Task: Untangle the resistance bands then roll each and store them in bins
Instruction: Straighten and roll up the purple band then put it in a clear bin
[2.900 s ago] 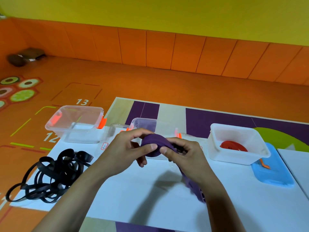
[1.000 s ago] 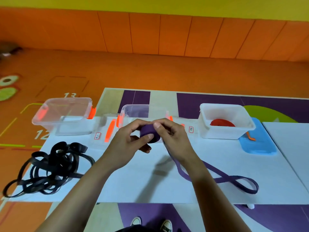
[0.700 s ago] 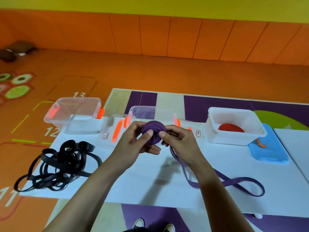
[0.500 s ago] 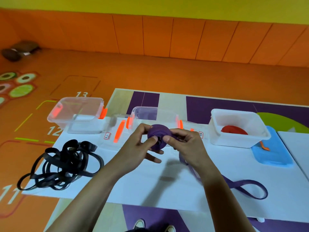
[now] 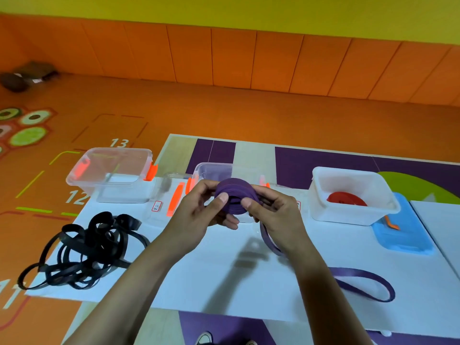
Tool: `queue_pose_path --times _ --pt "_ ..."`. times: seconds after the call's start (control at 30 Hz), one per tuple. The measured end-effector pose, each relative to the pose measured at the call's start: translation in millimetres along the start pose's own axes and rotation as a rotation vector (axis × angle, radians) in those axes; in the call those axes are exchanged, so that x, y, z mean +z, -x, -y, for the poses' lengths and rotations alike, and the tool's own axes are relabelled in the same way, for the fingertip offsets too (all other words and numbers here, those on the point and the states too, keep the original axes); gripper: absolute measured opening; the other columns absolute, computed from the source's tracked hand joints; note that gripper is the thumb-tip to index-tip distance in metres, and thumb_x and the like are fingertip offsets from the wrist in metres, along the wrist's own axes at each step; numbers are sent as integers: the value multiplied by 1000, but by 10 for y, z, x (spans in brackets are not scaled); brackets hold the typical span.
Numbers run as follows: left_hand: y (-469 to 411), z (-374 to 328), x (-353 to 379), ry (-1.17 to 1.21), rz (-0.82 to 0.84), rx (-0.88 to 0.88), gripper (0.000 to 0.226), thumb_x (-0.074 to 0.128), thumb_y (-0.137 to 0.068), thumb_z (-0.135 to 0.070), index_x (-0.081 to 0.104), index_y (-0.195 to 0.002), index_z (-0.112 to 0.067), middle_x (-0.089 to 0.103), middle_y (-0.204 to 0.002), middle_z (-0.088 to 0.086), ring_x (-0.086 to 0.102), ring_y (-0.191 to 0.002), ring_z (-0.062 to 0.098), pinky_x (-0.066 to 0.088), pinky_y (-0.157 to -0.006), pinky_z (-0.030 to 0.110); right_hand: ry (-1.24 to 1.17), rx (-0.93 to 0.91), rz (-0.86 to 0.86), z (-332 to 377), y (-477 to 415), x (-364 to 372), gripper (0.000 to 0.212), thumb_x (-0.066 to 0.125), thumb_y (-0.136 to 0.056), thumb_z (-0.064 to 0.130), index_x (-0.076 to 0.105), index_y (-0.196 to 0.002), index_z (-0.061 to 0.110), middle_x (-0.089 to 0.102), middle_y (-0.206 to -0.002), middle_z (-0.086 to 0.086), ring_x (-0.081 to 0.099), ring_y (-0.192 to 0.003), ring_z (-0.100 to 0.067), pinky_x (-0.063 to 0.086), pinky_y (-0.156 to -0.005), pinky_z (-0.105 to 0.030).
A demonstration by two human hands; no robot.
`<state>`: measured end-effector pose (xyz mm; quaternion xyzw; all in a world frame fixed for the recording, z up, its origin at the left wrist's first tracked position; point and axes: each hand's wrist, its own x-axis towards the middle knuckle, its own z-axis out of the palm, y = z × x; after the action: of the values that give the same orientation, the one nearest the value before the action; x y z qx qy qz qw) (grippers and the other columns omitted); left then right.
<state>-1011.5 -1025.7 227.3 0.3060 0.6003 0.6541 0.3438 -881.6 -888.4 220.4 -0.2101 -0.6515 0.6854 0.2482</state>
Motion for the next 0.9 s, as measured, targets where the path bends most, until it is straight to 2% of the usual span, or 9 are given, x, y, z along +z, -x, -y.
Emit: queue_pose_path --times 0.1,0.2,0.3,0.37,0.4,0.53,0.67,0.8,0.9 --pt "-8 74 15 81 14 -34 26 59 -101 -18 52 -122 -4 61 -118 28 72 -76 39 59 -76 40 1 43 -56 -71 -33 -14 23 75 -89 11 77 -111 18 76 -85 1 59 -67 -11 47 -65 -25" --pt "-5 97 -7 55 45 -98 18 51 -106 -10 52 -123 -5 61 -122 26 73 -83 41 60 -77 42 -15 44 -69 -76 0 -22 23 76 -87 5 78 -109 12 78 -86 5 65 -69 -6 49 -67 -17" --pt "-19 7 -75 -302 53 -106 15 56 -103 -15 57 -118 -18 63 -121 5 74 -82 25 63 -75 42 57 39 -23 -18 16 -70 27 82 -82 7 79 -108 14 80 -97 3 74 -89 -10 52 -78 -16" --pt "-9 -63 -144 -630 42 7 23 68 -96 -28 60 -117 -33 60 -118 -17 69 -80 12 61 -73 30 205 38 32 29 -5 -97 27 86 -79 11 81 -103 23 79 -93 10 72 -85 -3 50 -76 -13" --pt "-4 -97 -170 -677 47 68 25 71 -93 -30 62 -115 -38 61 -116 -22 68 -79 10 59 -71 27 255 35 56 61 -11 -89 27 87 -78 12 80 -100 25 78 -90 12 70 -82 -1 49 -74 -11" --pt "-14 -139 -231 -648 150 148 15 67 -97 -30 65 -111 -36 67 -102 -16 70 -74 18 56 -70 26 260 -11 77 108 -15 -49 25 85 -80 11 80 -102 20 78 -93 9 72 -87 -7 54 -77 -16" --pt "20 -115 -168 -506 87 126 15 62 -99 -27 61 -114 -28 71 -96 -16 73 -79 18 53 -73 19 82 -11 36 24 4 -66 26 81 -83 7 79 -107 18 79 -101 0 74 -96 -20 57 -87 -28" --pt "-16 -48 -88 -183 19 103 23 58 -98 -26 60 -119 -16 70 -113 -1 74 -93 28 60 -81 31 -11 13 -25 -45 -11 -57 25 77 -86 8 78 -110 16 79 -97 0 66 -80 -7 48 -70 -18" --pt "-8 50 9 64 1 28 25 55 -98 -21 57 -120 -8 67 -122 12 73 -103 32 60 -87 39 -70 26 -99 -97 -11 -22 29 76 -83 20 77 -111 12 76 -83 5 56 -68 -9 45 -67 -26"
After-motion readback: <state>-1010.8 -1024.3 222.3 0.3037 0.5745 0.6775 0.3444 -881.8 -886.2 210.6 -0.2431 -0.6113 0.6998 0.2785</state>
